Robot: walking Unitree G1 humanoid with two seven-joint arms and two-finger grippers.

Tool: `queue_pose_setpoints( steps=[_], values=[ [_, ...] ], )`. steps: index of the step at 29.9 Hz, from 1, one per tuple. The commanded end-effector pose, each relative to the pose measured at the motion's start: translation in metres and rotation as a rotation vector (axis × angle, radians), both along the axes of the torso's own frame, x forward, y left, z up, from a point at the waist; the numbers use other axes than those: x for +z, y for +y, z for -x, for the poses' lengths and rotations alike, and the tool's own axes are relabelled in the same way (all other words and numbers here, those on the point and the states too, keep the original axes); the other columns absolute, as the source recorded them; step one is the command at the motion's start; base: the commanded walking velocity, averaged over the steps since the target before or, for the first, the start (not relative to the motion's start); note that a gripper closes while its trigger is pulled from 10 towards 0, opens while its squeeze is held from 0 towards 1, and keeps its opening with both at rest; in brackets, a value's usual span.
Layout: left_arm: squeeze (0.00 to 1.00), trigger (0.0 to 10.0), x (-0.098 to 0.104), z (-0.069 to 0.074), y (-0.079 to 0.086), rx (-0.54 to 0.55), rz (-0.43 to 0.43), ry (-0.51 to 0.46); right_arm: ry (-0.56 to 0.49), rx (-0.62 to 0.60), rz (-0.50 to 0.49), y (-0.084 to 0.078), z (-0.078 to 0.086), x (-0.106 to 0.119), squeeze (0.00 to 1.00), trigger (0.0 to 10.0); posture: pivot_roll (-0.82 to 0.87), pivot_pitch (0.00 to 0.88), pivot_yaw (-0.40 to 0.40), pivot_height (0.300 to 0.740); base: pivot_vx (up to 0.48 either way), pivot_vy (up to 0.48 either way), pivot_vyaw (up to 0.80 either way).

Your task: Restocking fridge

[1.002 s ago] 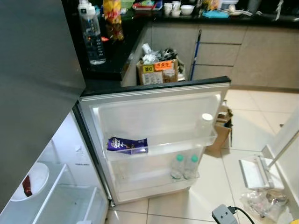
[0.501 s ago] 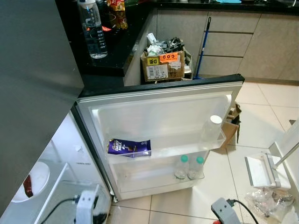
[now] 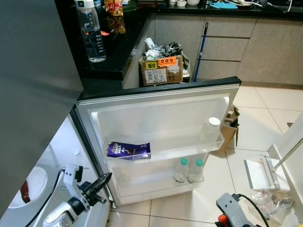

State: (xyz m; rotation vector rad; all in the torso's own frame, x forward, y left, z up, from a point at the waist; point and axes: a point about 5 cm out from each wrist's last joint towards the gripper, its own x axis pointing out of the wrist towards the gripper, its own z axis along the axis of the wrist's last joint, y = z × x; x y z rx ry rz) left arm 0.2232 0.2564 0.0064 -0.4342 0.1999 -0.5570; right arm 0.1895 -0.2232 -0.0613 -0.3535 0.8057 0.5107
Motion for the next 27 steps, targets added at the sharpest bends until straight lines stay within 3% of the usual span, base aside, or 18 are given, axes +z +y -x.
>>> queue_pose_setpoints(
  steps=[1,2,3,6,8,13,22,27],
  values=[
    [0.0,10.0,0.008,0.003,0.01,-0.048,0.017,-0.036,-0.011,0.013,0.006,-0.002,-0.001,0.002,0.0,10.0,-0.08,0.0,-0.025,0.74,0.0,0.0,0.0],
    [0.0,10.0,0.009,0.012,0.009,-0.145,0.045,-0.037,-0.009,0.018,0.009,-0.002,-0.001,0.001,0.0,10.0,-0.08,0.0,-0.025,0.74,0.0,0.0,0.0],
    [0.0,10.0,0.009,0.012,0.009,-0.145,0.045,-0.037,-0.009,0.018,0.009,-0.002,-0.001,0.001,0.0,10.0,-0.08,0.0,-0.025,0.74,0.0,0.0,0.0],
    [0.0,10.0,0.008,0.027,0.006,-0.309,0.09,-0.026,-0.011,0.023,0.013,-0.003,-0.001,0.002,0.0,10.0,-0.08,0.0,-0.026,0.74,0.0,0.0,0.0],
    [0.0,10.0,0.008,0.027,0.006,-0.309,0.09,-0.026,-0.011,0.023,0.013,-0.003,-0.001,0.002,0.0,10.0,-0.08,0.0,-0.026,0.74,0.0,0.0,0.0],
    [0.0,10.0,0.014,0.035,-0.013,-0.515,0.126,-0.036,-0.053,0.027,0.024,-0.007,-0.013,0.011,0.0,10.0,-0.08,0.0,-0.022,0.74,0.0,0.0,0.0],
    [0.0,10.0,0.034,0.036,-0.044,-0.697,0.155,-0.107,-0.122,0.044,0.028,-0.01,-0.031,0.023,0.0,10.0,-0.08,0.0,-0.012,0.74,0.0,0.0,0.0],
    [0.0,10.0,0.038,0.039,-0.057,-0.69,0.103,-0.137,-0.172,0.062,0.028,-0.012,-0.041,0.033,0.0,10.0,-0.06,0.002,-0.001,0.74,0.0,0.0,0.0]
  ],
)
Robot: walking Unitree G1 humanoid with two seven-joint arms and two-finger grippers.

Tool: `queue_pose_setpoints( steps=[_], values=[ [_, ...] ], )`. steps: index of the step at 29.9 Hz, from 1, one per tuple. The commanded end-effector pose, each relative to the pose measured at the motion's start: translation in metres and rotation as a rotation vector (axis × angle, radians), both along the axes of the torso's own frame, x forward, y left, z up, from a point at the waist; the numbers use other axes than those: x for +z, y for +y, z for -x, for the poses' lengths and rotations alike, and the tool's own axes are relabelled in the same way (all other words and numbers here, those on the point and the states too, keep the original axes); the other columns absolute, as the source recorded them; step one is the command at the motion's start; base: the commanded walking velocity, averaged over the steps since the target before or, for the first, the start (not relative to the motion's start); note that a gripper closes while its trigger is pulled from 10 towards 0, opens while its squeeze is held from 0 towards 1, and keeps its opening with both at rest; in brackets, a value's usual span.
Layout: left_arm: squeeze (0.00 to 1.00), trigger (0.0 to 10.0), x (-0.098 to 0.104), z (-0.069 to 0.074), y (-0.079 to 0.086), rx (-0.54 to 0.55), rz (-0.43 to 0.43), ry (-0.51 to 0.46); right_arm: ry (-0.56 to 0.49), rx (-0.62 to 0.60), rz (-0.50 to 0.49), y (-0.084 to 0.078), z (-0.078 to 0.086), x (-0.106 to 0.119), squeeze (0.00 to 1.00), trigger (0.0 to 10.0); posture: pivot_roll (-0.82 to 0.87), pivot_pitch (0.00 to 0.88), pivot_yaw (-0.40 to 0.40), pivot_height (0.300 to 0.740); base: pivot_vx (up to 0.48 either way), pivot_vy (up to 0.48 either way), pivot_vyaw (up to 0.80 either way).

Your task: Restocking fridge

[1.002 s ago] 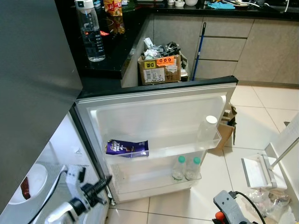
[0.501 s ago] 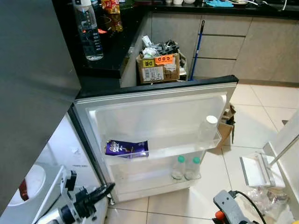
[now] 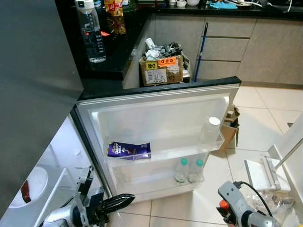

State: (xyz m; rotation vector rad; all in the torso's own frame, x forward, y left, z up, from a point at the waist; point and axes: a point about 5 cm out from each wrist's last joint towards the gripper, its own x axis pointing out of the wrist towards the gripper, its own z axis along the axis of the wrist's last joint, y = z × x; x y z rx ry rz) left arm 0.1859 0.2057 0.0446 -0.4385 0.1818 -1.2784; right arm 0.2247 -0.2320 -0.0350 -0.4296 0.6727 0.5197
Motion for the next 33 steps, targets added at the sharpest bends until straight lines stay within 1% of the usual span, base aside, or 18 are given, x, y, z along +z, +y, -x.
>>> queue_pose_setpoints(
  steps=[1,2,3,6,10,13,15,16,20,21,22,23,26,27,28,29,31,33],
  values=[
    [0.0,10.0,-0.001,0.005,-0.009,0.041,-0.052,-0.026,-0.062,0.017,-0.002,-0.003,-0.012,0.012,0.0,10.0,-0.05,0.009,0.002,0.74,0.0,0.0,0.0],
    [0.0,10.0,0.0,0.008,-0.01,0.096,-0.083,-0.043,-0.089,0.031,0.001,-0.003,-0.019,0.017,0.0,10.0,-0.05,0.01,0.003,0.74,0.0,0.0,0.0],
    [0.0,10.0,0.0,0.008,-0.01,0.096,-0.083,-0.043,-0.089,0.031,0.001,-0.003,-0.019,0.017,0.0,10.0,-0.05,0.01,0.003,0.74,0.0,0.0,0.0],
    [0.0,10.0,0.003,0.013,-0.011,0.186,-0.131,-0.061,-0.128,0.075,0.02,-0.003,-0.028,0.027,0.0,10.0,-0.03,0.014,0.001,0.74,0.0,0.0,0.0],
    [0.0,10.0,0.003,0.019,-0.012,0.207,-0.151,-0.067,-0.145,0.099,0.031,-0.003,-0.033,0.031,0.0,10.0,-0.02,0.017,0.005,0.74,0.0,0.0,0.0],
    [0.0,10.0,0.0,0.027,-0.009,0.224,-0.182,-0.065,-0.16,0.119,0.009,-0.001,-0.037,0.037,0.0,10.0,-0.02,0.018,0.005,0.74,0.0,0.0,0.0],
    [0.0,10.0,-0.002,0.035,-0.006,0.229,-0.196,-0.057,-0.157,0.171,-0.039,0.005,-0.04,0.04,0.0,10.0,-0.01,0.019,0.001,0.74,0.0,0.0,0.0],
    [0.0,10.0,-0.005,0.042,-0.004,0.219,-0.205,-0.043,-0.119,0.258,-0.073,0.012,-0.036,0.039,0.0,10.0,-0.01,0.019,-0.004,0.74,0.0,0.0,0.0],
    [0.0,10.0,-0.007,0.045,-0.002,0.23,-0.222,-0.029,-0.088,0.338,-0.111,0.018,-0.031,0.038,0.0,10.0,-0.01,0.019,-0.005,0.74,0.0,0.0,0.0],
    [0.0,10.0,-0.009,0.047,-0.002,0.244,-0.238,-0.021,-0.08,0.411,-0.245,0.031,-0.031,0.045,0.0,10.0,-0.01,0.019,-0.006,0.74,0.0,0.0,0.0],
    [0.0,10.0,-0.01,0.048,-0.003,0.249,-0.241,-0.019,-0.081,0.442,-0.301,0.036,-0.031,0.049,0.0,10.0,-0.01,0.019,-0.005,0.74,0.0,0.0,0.0],
    [0.0,10.0,-0.01,0.048,-0.003,0.249,-0.241,-0.019,-0.081,0.442,-0.301,0.036,-0.031,0.049,0.0,10.0,-0.01,0.019,-0.005,0.74,0.0,0.0,0.0],
    [0.0,10.0,-0.011,0.047,-0.005,0.247,-0.24,-0.022,-0.081,0.532,-0.397,0.047,-0.031,0.061,0.0,10.0,-0.01,0.019,-0.006,0.74,0.0,0.0,0.0],
    [0.0,10.0,-0.011,0.047,-0.005,0.247,-0.24,-0.022,-0.081,0.532,-0.397,0.047,-0.031,0.061,0.0,10.0,-0.01,0.019,-0.006,0.74,0.0,0.0,0.0],
    [0.0,10.0,-0.012,0.045,-0.007,0.247,-0.236,-0.029,-0.082,0.589,-0.436,0.052,-0.03,0.07,0.0,10.0,-0.01,0.019,-0.006,0.74,0.0,0.0,0.0],
    [0.0,10.0,-0.012,0.045,-0.007,0.247,-0.236,-0.029,-0.082,0.589,-0.436,0.052,-0.03,0.07,0.0,10.0,-0.01,0.019,-0.006,0.74,0.0,0.0,0.0],
    [0.0,10.0,-0.012,0.041,-0.01,0.251,-0.227,-0.044,-0.082,0.68,-0.479,0.059,-0.027,0.084,0.0,10.0,-0.02,0.016,-0.006,0.74,0.0,0.0,0.0],
    [0.0,10.0,-0.011,0.039,-0.012,0.253,-0.223,-0.053,-0.094,0.706,-0.485,0.061,-0.028,0.09,0.0,10.0,-0.02,0.016,-0.006,0.74,0.0,0.0,0.0]
  ],
)
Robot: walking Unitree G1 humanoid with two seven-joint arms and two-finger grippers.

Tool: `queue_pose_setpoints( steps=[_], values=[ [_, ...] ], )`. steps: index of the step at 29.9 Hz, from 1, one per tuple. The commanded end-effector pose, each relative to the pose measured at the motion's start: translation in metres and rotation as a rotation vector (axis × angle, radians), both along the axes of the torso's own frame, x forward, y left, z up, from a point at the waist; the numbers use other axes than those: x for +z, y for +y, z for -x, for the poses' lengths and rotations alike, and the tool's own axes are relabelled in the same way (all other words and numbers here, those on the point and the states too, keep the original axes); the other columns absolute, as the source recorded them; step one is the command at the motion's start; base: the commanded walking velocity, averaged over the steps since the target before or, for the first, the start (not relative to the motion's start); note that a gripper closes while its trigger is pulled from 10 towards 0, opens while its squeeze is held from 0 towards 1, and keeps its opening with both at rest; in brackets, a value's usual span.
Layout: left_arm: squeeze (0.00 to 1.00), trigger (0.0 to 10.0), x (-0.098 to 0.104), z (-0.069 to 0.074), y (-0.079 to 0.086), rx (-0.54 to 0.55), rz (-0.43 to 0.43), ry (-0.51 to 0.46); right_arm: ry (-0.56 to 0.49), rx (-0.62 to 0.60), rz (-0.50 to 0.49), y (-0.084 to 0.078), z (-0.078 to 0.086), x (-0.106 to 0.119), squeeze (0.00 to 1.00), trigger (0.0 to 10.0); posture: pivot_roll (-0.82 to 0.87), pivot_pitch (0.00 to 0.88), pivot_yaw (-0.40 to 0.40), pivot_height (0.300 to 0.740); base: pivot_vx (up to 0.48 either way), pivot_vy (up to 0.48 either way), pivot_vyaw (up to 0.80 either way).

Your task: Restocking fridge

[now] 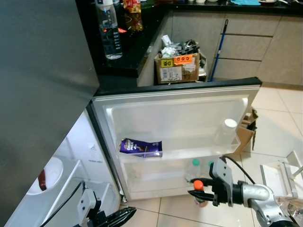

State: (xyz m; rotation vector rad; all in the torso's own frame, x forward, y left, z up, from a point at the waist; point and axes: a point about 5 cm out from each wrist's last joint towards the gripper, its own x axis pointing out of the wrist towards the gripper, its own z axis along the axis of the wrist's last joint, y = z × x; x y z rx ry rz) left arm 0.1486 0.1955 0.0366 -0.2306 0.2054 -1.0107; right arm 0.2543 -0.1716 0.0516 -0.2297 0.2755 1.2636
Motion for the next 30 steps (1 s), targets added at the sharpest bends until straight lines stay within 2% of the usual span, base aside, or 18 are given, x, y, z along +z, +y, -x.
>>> queue_pose_setpoints(
  steps=[1,3,7,9,11,12,13,14,15,17,24,30],
  values=[
    [0.0,10.0,-0.003,0.0,-0.003,0.003,-0.005,-0.002,-0.014,0.035,-0.038,0.002,0.0,0.012,0.0,10.0,-0.02,0.016,-0.006,0.74,0.0,0.0,0.0],
    [0.0,10.0,-0.002,-0.001,-0.003,0.003,-0.003,-0.008,-0.038,0.038,-0.064,0.005,-0.003,0.02,0.0,10.0,-0.02,0.014,-0.003,0.74,0.0,0.0,0.0],
    [0.0,10.0,-0.001,-0.004,-0.005,0.005,-0.003,-0.024,-0.109,0.02,-0.178,0.014,-0.012,0.046,0.0,10.0,-0.02,0.013,-0.001,0.74,0.0,0.0,0.0],
    [0.0,10.0,-0.001,-0.006,-0.005,0.007,-0.004,-0.032,-0.195,-0.047,-0.237,0.018,-0.023,0.065,0.0,10.0,-0.02,0.012,-0.001,0.74,0.0,0.0,0.0],
    [0.0,10.0,-0.001,-0.006,-0.005,0.007,-0.004,-0.032,-0.195,-0.047,-0.237,0.018,-0.023,0.065,0.0,10.0,-0.02,0.012,-0.001,0.74,0.0,0.0,0.0],
    [0.0,10.0,-0.001,-0.006,-0.005,0.007,-0.005,-0.034,-0.245,-0.103,-0.256,0.019,-0.032,0.074,0.0,10.0,-0.02,0.01,-0.001,0.74,0.0,0.0,0.0],
    [0.0,10.0,-0.001,-0.006,-0.005,0.007,-0.005,-0.034,-0.245,-0.103,-0.256,0.019,-0.032,0.074,0.0,10.0,-0.02,0.01,-0.001,0.74,0.0,0.0,0.0],
    [0.0,10.0,-0.002,-0.007,-0.006,0.007,-0.005,-0.035,-0.28,-0.162,-0.252,0.019,-0.04,0.078,0.0,10.0,-0.02,0.009,-0.001,0.74,0.0,0.0,0.0],
    [0.0,10.0,-0.002,-0.007,-0.006,0.007,-0.005,-0.035,-0.28,-0.162,-0.252,0.019,-0.04,0.078,0.0,10.0,-0.02,0.009,-0.001,0.74,0.0,0.0,0.0],
    [0.0,10.0,-0.002,-0.008,-0.007,0.006,-0.003,-0.037,-0.32,-0.231,-0.218,0.019,-0.051,0.082,0.0,10.0,-0.02,0.006,-0.002,0.74,0.0,0.0,0.0],
    [0.0,10.0,-0.003,-0.011,-0.009,0.002,0.004,-0.046,-0.35,-0.35,-0.147,0.027,-0.064,0.079,0.0,10.0,-0.02,0.002,-0.001,0.74,0.0,0.0,0.0],
    [0.0,10.0,-0.003,-0.013,-0.01,-0.008,0.009,-0.05,-0.344,-0.473,-0.159,0.03,-0.071,0.074,0.0,10.0,-0.02,0.004,0.005,0.74,0.0,0.0,0.0]
  ],
)
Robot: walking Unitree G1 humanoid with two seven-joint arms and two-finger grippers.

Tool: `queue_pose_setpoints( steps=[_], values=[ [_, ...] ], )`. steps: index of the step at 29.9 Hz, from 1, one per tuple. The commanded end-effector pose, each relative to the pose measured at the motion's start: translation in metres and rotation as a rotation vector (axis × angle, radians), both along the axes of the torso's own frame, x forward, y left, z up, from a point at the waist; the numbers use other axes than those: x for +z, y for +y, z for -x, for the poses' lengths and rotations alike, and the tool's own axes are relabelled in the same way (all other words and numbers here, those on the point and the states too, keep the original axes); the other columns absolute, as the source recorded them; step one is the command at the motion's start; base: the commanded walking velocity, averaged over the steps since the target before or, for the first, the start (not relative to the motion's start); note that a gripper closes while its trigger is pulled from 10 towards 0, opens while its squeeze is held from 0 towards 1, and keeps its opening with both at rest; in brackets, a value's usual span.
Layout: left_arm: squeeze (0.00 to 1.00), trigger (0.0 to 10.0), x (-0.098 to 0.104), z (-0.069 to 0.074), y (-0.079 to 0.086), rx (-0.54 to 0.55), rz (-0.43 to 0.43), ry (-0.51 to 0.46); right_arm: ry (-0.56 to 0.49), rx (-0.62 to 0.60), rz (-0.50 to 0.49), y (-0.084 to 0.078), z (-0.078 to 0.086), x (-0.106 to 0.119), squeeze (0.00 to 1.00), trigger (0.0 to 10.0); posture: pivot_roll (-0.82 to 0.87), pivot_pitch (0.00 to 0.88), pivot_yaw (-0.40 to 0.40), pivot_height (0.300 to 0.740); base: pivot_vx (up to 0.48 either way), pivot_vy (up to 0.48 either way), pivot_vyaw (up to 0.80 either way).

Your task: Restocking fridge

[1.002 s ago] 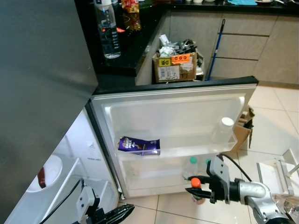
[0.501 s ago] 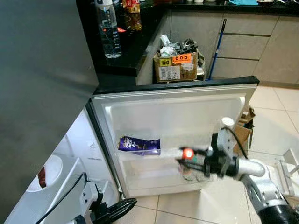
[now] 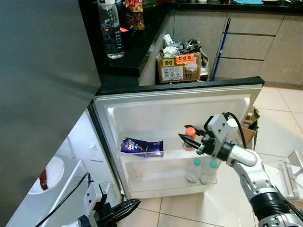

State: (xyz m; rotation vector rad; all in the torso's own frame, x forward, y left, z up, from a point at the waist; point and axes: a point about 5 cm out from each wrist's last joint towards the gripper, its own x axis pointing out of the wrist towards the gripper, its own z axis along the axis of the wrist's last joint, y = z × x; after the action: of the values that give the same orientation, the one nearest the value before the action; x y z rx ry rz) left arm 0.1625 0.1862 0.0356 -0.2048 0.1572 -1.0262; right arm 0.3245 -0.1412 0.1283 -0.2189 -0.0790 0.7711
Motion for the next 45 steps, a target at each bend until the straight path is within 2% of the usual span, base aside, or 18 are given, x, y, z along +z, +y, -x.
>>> queue_pose_setpoints(
  steps=[1,4,10,24,33,45],
  values=[
    [0.0,10.0,-0.002,0.001,-0.001,0.0,0.008,0.003,0.004,-0.049,-0.003,-0.001,-0.002,-0.003,0.0,10.0,-0.02,0.007,0.01,0.74,0.0,0.0,0.0],
    [0.0,10.0,-0.002,0.001,-0.002,-0.011,0.011,0.002,-0.009,-0.153,-0.022,-0.003,-0.01,-0.004,0.0,10.0,-0.02,0.006,0.01,0.74,0.0,0.0,0.0],
    [0.0,10.0,-0.002,-0.001,-0.003,-0.016,0.013,-0.001,-0.023,-0.327,0.037,-0.012,-0.02,-0.006,0.0,10.0,-0.02,0.012,0.013,0.74,0.0,0.0,0.0],
    [0.0,10.0,-0.002,-0.003,-0.004,-0.031,0.017,-0.003,-0.054,-0.448,0.036,0.002,-0.021,-0.014,0.0,10.0,-0.01,0.014,0.023,0.74,0.0,0.0,0.0],
    [0.0,10.0,-0.003,-0.003,-0.005,-0.042,0.018,0.002,-0.029,-0.602,0.086,-0.009,-0.023,-0.027,0.0,10.0,-0.01,0.015,0.028,0.74,0.0,0.0,0.0],
    [0.0,10.0,-0.003,-0.002,-0.005,-0.053,0.02,0.005,-0.005,-0.664,0.082,-0.017,-0.022,-0.035,0.0,10.0,-0.01,0.015,0.03,0.74,0.0,0.0,0.0]
  ],
)
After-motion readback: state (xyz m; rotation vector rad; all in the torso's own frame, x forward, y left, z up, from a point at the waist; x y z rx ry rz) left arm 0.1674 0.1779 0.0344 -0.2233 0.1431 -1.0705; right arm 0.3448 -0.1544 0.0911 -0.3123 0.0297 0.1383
